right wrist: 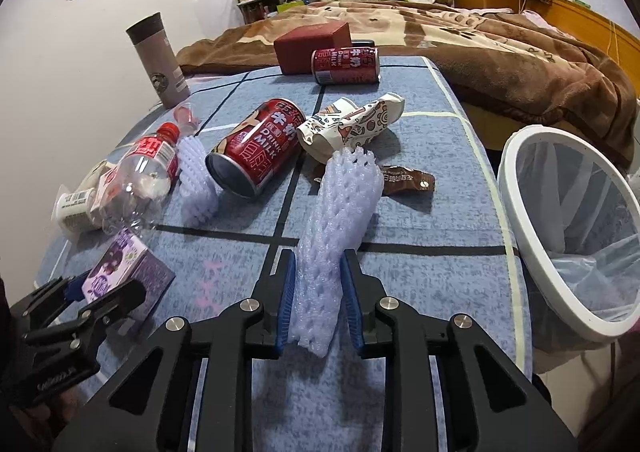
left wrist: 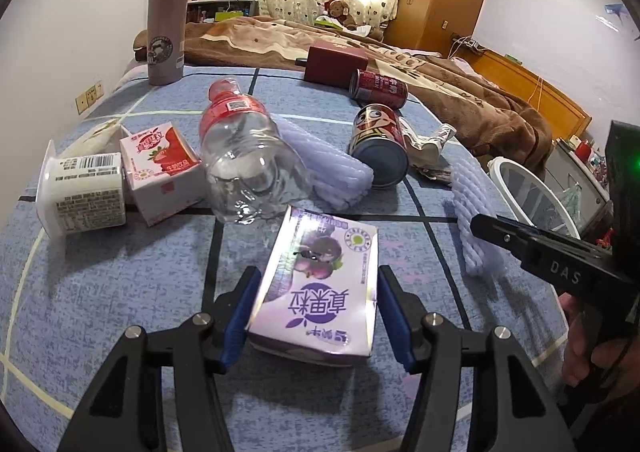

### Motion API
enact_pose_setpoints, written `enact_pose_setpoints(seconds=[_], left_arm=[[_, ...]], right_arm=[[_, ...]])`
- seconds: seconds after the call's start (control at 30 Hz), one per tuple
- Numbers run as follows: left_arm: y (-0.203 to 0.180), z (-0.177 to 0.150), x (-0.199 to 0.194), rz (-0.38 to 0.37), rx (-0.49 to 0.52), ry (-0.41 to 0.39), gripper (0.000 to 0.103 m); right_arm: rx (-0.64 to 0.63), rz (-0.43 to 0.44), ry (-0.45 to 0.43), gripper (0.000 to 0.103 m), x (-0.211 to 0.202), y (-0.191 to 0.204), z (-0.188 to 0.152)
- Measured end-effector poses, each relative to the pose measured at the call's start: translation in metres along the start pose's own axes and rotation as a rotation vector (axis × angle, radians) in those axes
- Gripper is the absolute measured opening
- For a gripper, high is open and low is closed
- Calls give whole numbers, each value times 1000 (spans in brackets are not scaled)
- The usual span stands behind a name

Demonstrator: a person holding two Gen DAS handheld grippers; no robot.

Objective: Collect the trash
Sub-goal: 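Grasp the purple juice box with the left gripper while the right grasps the white foam net, then carry both items over the white wastebasket and open both grippers to drop them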

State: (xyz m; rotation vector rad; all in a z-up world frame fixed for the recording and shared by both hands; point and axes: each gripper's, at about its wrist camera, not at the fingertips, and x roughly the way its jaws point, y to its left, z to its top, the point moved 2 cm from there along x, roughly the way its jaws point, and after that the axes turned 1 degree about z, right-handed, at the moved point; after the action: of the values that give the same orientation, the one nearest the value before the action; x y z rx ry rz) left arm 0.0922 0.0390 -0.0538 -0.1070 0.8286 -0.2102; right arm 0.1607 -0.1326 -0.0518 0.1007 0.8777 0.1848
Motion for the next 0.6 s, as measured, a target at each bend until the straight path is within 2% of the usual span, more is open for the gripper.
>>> enact_pose_setpoints(seconds=[0.33, 0.6], left_arm=[[-9, 4, -11, 0, 5, -30, 60], [-35, 19, -23, -27, 39, -70, 60]], right_arm=[[-35, 10, -41, 22, -11, 1, -3], [-14, 13, -107, 22, -35, -13, 4]])
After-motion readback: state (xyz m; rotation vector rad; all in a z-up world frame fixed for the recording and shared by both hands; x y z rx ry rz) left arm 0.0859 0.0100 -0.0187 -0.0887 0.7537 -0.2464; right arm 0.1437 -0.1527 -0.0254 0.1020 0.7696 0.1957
